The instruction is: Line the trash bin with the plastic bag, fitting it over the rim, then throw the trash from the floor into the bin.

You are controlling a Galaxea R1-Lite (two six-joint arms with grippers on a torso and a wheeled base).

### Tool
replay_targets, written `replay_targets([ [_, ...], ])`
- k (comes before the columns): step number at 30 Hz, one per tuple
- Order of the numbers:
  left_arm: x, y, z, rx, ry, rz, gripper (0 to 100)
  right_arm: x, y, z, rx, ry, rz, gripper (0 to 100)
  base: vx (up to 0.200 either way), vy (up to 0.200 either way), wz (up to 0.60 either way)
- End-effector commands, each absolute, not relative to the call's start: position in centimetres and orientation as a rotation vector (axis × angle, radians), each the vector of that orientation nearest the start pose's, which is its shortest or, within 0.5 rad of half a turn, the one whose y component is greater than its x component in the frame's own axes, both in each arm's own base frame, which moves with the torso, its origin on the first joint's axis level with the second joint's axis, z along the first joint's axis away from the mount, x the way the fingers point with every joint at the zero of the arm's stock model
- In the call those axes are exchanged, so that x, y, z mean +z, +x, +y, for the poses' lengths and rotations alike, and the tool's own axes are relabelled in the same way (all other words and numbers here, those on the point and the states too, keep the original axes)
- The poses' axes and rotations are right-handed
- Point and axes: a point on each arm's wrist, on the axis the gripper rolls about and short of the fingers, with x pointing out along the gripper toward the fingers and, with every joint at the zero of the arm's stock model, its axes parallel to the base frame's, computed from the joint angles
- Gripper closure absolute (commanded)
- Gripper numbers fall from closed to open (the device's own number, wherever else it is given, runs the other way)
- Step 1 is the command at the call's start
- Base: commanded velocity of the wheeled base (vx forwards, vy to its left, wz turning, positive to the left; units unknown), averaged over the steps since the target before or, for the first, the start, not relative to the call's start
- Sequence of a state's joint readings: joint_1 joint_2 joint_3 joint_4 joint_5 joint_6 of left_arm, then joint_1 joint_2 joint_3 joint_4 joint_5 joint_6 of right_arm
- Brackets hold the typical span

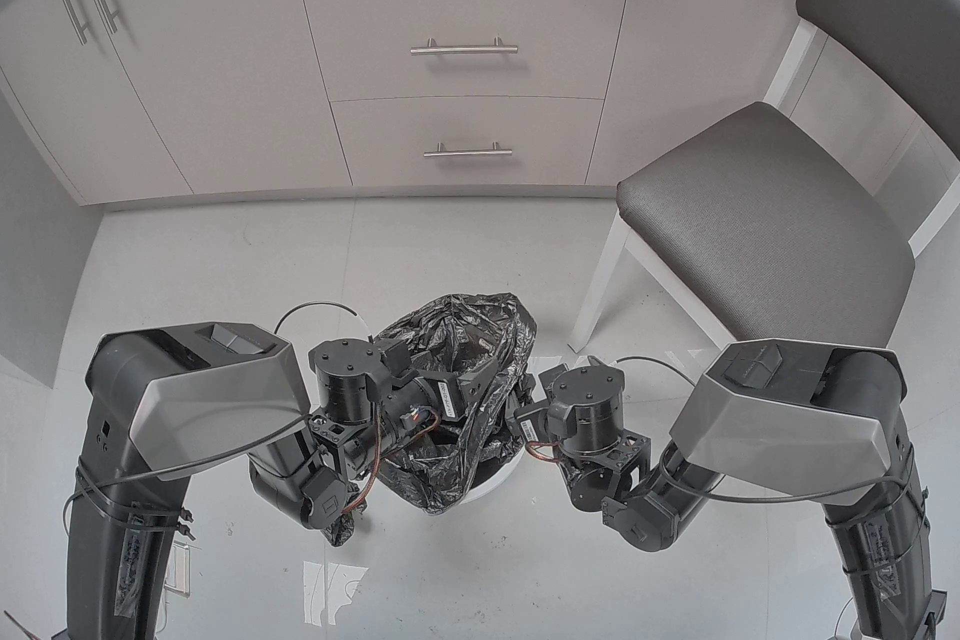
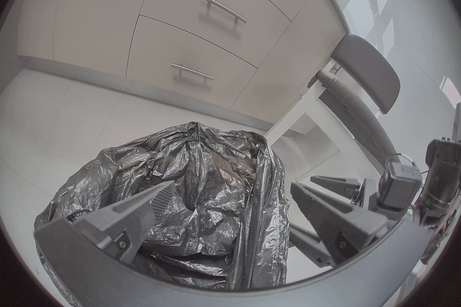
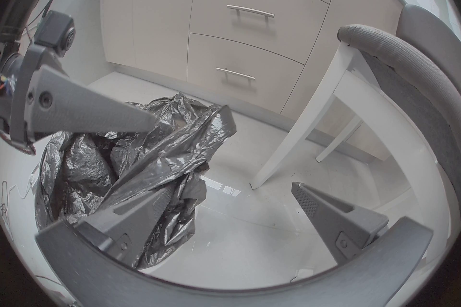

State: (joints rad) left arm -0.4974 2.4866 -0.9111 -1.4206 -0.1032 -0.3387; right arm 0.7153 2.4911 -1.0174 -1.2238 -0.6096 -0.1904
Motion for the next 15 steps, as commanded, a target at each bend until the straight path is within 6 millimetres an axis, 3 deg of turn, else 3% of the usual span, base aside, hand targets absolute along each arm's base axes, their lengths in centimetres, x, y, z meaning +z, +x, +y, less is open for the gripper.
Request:
replay_targets([
  [1, -0.9, 36.2, -20.0, -0.567, -0.295, 0.257, 0, -0.5, 33.4, 27.0, 0.119, -0.342, 0.173, 0, 0.000, 0.000, 0.00],
  [15, -0.8, 36.2, -19.9, -0.567, -0.297, 0.256, 0, -2.5, 33.8, 27.0, 0.119, -0.365, 0.203, 0, 0.000, 0.000, 0.00],
])
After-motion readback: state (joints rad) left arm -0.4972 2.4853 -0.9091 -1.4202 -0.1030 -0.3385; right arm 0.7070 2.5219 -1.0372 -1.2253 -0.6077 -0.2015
